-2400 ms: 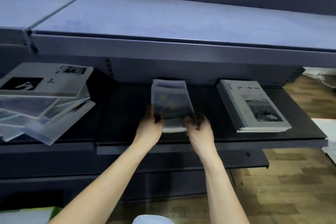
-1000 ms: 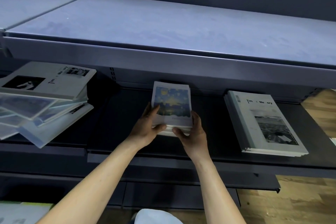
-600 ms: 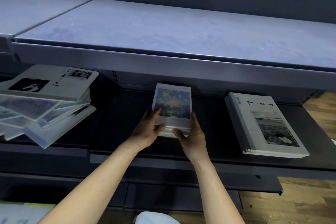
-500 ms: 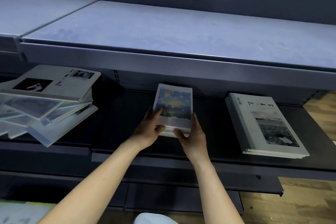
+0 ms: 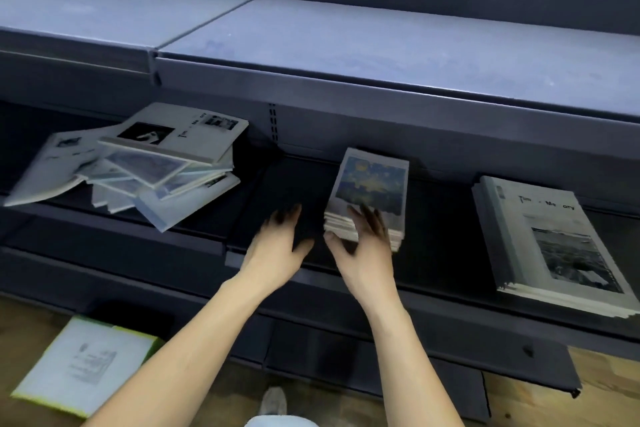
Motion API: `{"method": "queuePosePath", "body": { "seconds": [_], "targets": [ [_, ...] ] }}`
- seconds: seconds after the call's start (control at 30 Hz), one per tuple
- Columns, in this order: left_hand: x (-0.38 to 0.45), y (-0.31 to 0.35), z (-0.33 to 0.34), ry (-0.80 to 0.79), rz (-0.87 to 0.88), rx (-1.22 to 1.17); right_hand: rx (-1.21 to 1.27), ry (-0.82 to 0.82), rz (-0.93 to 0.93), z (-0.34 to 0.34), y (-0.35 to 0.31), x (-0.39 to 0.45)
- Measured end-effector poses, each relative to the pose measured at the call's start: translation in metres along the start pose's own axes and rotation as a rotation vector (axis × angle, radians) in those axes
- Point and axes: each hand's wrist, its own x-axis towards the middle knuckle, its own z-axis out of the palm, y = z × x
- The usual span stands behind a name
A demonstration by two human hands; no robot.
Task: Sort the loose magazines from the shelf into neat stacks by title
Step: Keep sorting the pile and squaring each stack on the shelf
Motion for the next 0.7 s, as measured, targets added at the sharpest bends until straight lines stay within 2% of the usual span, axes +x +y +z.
{"method": "queuePosePath", "body": {
  "seconds": [0.2,0.47,0.7],
  "targets": [
    [-0.025,-0.035,-0.022,0.155,-0.050,0.173,-0.030,-0.111,-0.047,0.028,-0.025,-0.012],
    [-0.036,-0.082,-0.053,0.237,-0.124,0.141,-0.048,-0.156,-0.096,0.073,-0.066,-0.007],
    [-0.046,-0.137,-0.099,0.281,-0.132,0.108,0.097,-0.207,-0.078,0.130,-0.135,-0.006]
  ]
}}
